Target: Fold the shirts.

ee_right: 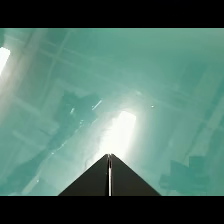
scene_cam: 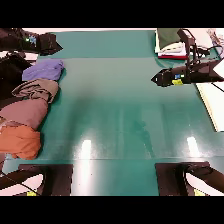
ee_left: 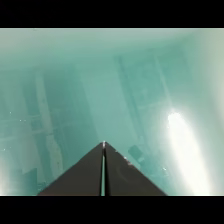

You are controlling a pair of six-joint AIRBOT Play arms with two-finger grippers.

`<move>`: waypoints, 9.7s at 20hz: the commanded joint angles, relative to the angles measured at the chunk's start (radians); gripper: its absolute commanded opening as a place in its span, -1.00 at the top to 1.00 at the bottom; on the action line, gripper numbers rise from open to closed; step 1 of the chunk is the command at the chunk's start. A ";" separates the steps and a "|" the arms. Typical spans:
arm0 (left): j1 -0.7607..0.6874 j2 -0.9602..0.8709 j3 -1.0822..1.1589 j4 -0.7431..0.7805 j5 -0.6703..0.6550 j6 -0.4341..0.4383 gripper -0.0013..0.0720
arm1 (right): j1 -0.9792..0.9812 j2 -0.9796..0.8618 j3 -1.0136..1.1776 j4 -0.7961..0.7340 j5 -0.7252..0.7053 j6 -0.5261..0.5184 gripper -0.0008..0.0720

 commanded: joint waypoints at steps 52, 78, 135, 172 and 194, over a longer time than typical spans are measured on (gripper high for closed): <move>0.129 -0.419 0.402 0.666 0.188 -0.258 0.91 | 0.003 0.055 0.193 -0.002 0.011 0.001 0.94; -0.219 -0.061 -0.225 0.235 0.074 -0.170 -0.74 | 0.003 0.106 0.525 -0.002 0.081 0.000 0.94; -0.060 -0.137 -0.253 0.021 0.064 0.104 0.90 | 0.216 -0.272 -0.121 0.176 -0.097 -0.089 0.94; -0.019 0.230 -0.603 -0.008 -0.126 0.186 -0.71 | -0.145 0.343 -0.294 -0.156 0.238 0.157 -0.04; 0.385 0.025 -0.983 -0.288 -0.056 0.229 -0.71 | -0.041 0.191 -0.228 -0.157 0.170 0.146 -0.03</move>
